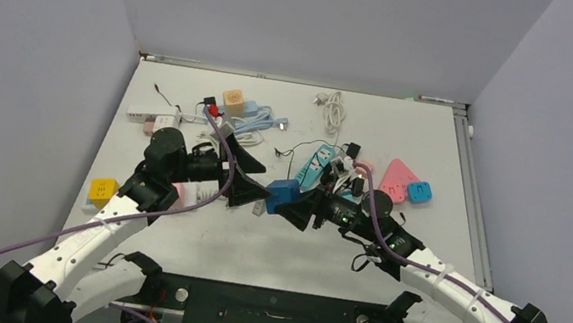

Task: Pull the plug off the socket
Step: Remove the plug from the socket.

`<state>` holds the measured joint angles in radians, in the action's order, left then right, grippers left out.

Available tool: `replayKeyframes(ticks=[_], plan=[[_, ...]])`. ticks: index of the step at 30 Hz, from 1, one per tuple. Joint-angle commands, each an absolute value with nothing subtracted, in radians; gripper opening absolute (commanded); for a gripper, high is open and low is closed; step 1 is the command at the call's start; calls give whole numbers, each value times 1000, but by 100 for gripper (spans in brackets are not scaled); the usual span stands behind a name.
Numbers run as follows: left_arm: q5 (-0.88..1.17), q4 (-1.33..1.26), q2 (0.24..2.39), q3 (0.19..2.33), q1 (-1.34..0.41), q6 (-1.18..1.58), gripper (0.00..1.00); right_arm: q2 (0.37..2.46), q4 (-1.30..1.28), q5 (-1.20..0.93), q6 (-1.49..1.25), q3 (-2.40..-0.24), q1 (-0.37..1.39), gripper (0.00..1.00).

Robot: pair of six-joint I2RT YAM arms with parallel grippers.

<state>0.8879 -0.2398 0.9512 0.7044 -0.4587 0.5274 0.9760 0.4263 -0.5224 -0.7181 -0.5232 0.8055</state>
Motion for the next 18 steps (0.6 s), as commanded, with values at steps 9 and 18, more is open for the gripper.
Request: replayKeyframes(ticks=[9,18], plan=[[513,-11,844,750,-523,267,96,920,48,-366,-809,-662,627,5],[171,143,843,772,-768,139,96,950,26,-434,-910,-772,607,5]])
